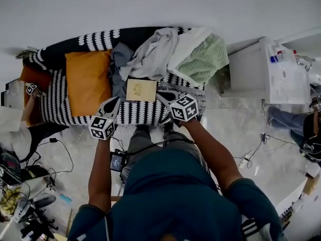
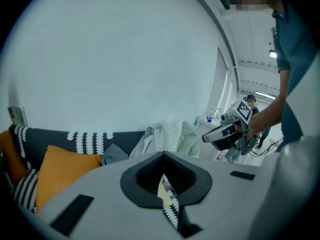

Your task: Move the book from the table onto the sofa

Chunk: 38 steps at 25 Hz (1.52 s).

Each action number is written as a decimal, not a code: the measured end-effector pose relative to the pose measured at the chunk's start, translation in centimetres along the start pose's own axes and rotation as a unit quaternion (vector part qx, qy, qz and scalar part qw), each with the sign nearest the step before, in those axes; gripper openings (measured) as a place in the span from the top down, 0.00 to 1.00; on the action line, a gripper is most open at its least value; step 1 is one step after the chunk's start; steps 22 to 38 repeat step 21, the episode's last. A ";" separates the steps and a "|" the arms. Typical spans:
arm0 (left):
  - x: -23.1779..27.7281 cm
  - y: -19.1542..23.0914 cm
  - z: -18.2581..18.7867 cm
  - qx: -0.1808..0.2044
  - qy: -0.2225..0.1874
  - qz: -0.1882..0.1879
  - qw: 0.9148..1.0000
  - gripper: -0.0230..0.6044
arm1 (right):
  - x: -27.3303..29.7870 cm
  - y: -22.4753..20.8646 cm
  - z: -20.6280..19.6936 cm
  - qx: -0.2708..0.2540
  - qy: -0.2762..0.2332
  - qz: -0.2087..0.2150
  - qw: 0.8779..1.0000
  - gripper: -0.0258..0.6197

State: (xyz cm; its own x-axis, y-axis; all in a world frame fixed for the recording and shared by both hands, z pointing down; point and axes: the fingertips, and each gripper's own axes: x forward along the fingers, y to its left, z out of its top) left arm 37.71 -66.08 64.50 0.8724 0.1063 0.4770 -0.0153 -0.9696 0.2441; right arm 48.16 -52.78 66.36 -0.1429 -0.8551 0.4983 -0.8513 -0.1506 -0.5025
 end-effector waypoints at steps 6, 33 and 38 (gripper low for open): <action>-3.5 -3.9 5.7 0.035 -0.065 0.011 0.997 0.96 | -6.3 5.2 7.5 -0.105 -0.090 0.018 0.990 0.94; -8.0 -9.2 4.5 0.001 -0.079 0.055 0.995 0.96 | -17.1 7.9 9.0 -0.181 -0.142 0.011 0.973 0.94; -8.0 -9.2 4.5 0.001 -0.079 0.055 0.995 0.96 | -17.1 7.9 9.0 -0.181 -0.142 0.011 0.973 0.94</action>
